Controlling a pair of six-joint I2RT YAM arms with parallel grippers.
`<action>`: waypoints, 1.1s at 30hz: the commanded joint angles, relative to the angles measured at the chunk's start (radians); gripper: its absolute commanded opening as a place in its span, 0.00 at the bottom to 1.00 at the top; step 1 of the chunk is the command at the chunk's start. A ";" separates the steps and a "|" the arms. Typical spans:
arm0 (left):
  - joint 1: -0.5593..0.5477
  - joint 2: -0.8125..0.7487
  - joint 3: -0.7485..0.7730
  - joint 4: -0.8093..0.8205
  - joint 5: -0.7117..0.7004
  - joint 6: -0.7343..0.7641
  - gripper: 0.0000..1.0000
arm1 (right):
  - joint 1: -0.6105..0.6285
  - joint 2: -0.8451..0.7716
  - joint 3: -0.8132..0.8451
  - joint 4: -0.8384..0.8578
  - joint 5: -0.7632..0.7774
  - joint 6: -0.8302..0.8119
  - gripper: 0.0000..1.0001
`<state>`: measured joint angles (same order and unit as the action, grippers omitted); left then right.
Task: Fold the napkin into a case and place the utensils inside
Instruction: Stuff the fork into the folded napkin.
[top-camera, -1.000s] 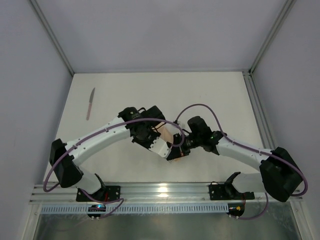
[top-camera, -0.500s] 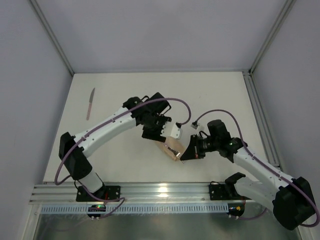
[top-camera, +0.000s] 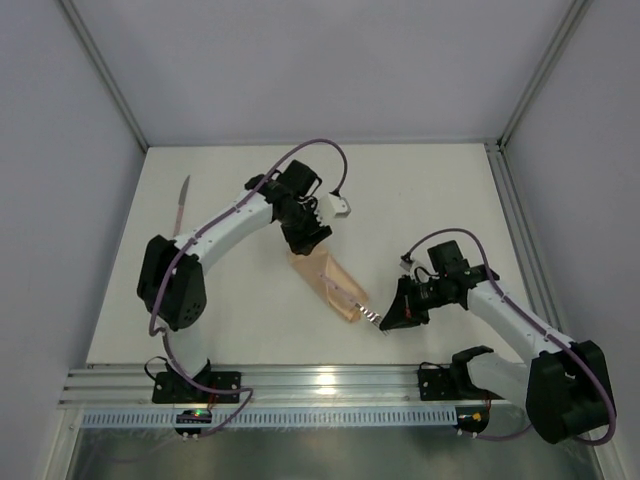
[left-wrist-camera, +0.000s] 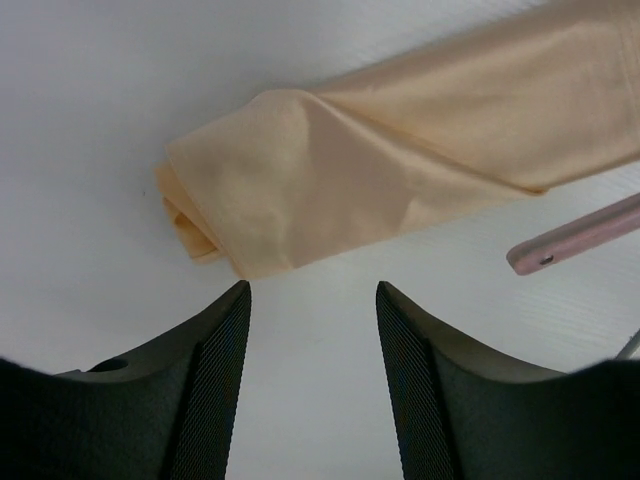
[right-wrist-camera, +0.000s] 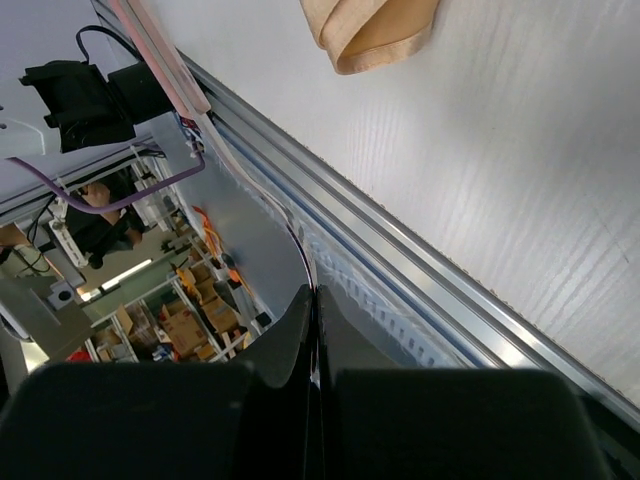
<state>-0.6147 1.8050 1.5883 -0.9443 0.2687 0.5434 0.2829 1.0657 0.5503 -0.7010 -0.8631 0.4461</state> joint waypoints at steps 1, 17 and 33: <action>-0.003 0.053 -0.022 0.145 -0.039 -0.184 0.54 | -0.040 0.017 0.042 -0.032 -0.047 -0.032 0.03; 0.001 0.143 -0.085 0.303 -0.129 -0.263 0.39 | -0.102 0.134 -0.053 0.075 -0.027 -0.055 0.03; 0.012 0.128 -0.128 0.329 -0.138 -0.269 0.39 | -0.128 0.232 -0.032 0.118 0.006 -0.058 0.03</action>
<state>-0.6071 1.9678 1.4731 -0.6518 0.1326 0.2871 0.1608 1.2831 0.4946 -0.6159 -0.8516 0.3916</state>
